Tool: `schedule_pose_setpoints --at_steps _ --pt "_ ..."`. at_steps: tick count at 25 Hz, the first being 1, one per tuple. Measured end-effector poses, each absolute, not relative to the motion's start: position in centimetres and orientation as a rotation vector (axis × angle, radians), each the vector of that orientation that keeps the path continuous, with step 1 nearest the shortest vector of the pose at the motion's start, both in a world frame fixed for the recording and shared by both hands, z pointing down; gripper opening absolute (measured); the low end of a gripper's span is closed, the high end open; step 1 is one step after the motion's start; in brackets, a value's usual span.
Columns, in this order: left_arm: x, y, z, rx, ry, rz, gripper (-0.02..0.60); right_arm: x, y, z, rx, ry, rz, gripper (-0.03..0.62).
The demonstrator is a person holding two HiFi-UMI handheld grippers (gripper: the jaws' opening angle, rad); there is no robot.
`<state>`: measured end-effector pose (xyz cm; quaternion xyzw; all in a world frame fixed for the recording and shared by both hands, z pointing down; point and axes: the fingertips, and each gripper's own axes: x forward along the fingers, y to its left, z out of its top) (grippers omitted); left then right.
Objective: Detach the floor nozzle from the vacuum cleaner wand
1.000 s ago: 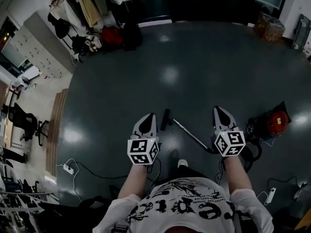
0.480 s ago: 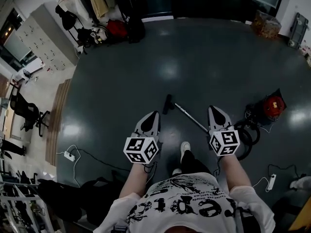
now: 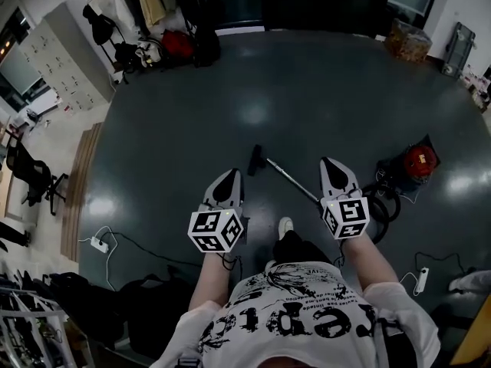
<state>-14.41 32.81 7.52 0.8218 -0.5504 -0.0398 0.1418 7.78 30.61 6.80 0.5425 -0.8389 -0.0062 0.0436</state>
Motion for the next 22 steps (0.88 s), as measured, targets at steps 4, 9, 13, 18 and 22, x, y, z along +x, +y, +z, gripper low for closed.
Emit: schedule_pose_setpoints --at_steps 4,9,13,18,22 --pt "-13.4 33.1 6.7 2.404 -1.577 -0.118 0.003 8.0 30.7 6.7 1.641 -2.576 -0.004 0.002" --pt "-12.9 34.0 6.2 2.443 -1.602 -0.088 0.003 8.6 30.6 7.6 1.629 -2.549 0.023 0.002" --pt "-14.1 34.2 6.7 2.418 -1.658 -0.093 0.003 8.2 30.3 7.8 1.620 -2.582 0.023 0.002" --pt "-14.9 32.9 6.8 2.356 -1.698 -0.108 0.003 8.3 29.3 7.7 1.611 -2.594 0.017 0.002" --pt "-14.6 31.8 6.0 2.333 -1.711 -0.128 0.003 8.8 28.4 6.9 1.593 -2.593 0.001 0.002"
